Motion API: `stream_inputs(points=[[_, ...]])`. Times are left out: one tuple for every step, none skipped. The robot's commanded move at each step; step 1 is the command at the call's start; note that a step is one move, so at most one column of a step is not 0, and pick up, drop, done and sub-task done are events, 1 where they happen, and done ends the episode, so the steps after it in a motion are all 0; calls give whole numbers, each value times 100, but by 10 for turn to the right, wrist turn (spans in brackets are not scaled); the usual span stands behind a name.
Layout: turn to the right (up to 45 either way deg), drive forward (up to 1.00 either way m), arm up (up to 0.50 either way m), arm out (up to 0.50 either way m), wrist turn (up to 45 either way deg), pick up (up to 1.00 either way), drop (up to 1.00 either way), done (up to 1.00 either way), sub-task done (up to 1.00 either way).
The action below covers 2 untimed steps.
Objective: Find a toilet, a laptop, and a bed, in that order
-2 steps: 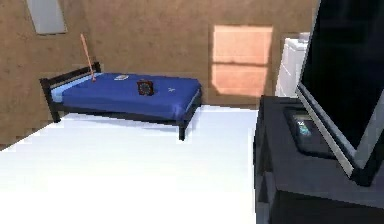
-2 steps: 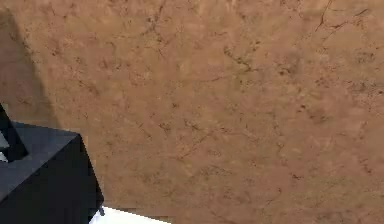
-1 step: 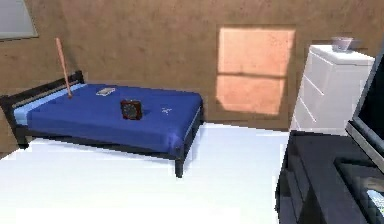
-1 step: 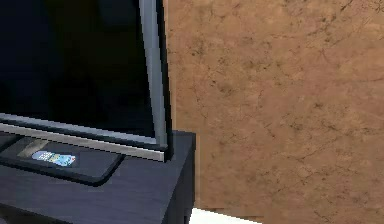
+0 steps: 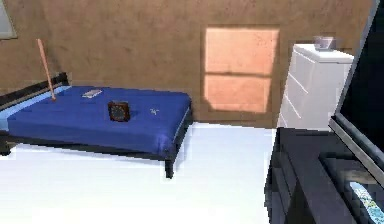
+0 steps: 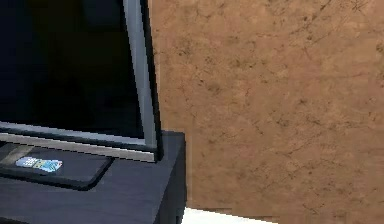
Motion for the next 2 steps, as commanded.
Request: stream_inputs(points=[[0,85,0,0,0,0,0,0,0],[-360,0,0,0,0,0,0,0,0]])
